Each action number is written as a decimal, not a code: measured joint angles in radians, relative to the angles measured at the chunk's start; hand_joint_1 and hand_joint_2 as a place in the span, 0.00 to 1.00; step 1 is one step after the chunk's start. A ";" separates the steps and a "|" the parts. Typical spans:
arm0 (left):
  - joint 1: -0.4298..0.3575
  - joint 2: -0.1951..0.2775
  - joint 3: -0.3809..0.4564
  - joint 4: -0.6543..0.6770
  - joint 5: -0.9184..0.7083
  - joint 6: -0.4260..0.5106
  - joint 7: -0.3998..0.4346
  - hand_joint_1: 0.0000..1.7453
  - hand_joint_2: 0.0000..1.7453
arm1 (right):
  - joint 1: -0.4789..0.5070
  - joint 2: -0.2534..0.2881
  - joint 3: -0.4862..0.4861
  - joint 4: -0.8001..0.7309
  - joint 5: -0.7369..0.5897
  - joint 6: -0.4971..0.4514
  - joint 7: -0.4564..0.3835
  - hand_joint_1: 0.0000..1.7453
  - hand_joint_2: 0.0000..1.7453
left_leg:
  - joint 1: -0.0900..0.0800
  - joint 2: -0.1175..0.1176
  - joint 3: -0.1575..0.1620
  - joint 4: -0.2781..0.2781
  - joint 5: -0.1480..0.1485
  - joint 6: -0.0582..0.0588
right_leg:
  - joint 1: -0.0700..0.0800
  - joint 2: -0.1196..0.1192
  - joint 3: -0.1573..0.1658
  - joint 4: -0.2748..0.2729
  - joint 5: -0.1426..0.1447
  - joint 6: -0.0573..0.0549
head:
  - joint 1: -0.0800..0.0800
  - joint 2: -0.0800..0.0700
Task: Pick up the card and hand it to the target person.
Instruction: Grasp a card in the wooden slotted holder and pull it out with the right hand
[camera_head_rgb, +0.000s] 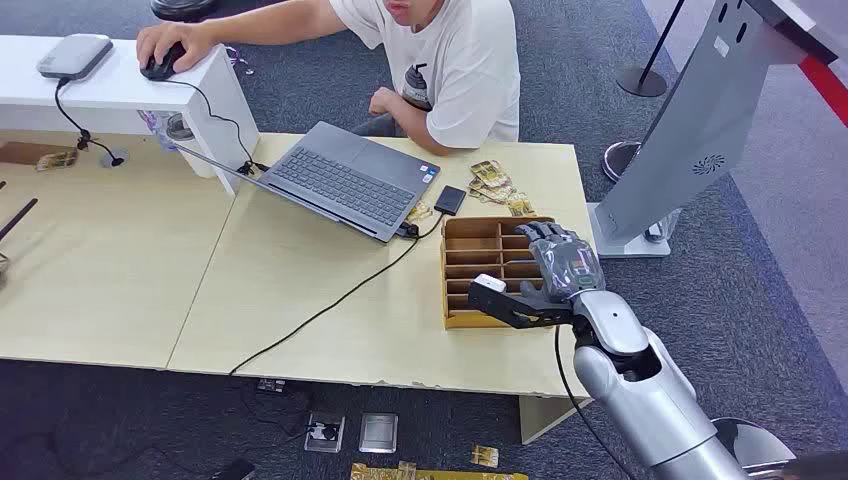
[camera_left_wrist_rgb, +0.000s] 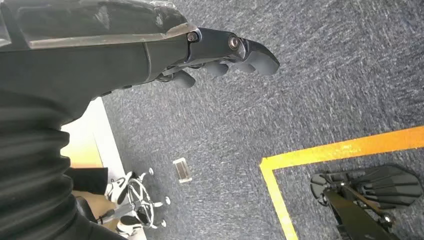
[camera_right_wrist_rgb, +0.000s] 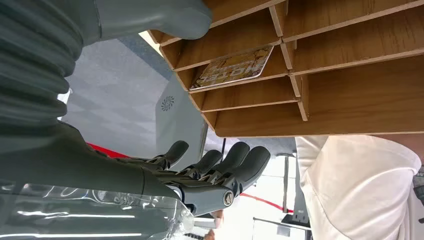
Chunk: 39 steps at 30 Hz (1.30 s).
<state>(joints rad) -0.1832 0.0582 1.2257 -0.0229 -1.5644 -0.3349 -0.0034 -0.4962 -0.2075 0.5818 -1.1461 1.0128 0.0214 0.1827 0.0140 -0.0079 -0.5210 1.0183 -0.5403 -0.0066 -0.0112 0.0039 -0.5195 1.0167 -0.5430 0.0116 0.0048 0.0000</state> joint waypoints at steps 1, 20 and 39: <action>0.000 0.000 0.000 0.000 0.000 0.000 0.000 0.00 1.00 | 0.000 0.000 0.001 0.000 0.000 0.000 0.000 0.29 1.00 | 0.000 0.000 0.000 0.000 0.000 0.000 | 0.000 0.000 0.000 0.000 0.000 0.000 | 0.000 0.000; 0.000 0.001 0.000 0.000 0.000 0.000 0.001 0.00 1.00 | -0.017 0.009 0.028 0.027 0.002 0.000 -0.005 0.32 1.00 | 0.000 0.000 0.000 0.000 0.000 0.000 | 0.000 0.000 0.000 0.000 0.000 0.000 | 0.000 0.000; 0.000 0.002 0.000 0.000 0.000 0.000 0.003 0.00 1.00 | -0.044 0.018 0.041 0.087 0.002 -0.017 -0.005 0.34 1.00 | 0.000 0.000 0.000 0.000 0.000 0.000 | 0.000 0.000 0.000 0.000 0.000 0.000 | 0.000 0.000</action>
<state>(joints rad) -0.1831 0.0597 1.2257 -0.0230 -1.5644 -0.3349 -0.0002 -0.5403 -0.1892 0.6225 -1.0588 1.0143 0.0044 0.1773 0.0140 -0.0080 -0.5211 1.0182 -0.5403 -0.0066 -0.0112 0.0039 -0.5194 1.0168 -0.5430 0.0116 0.0047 0.0000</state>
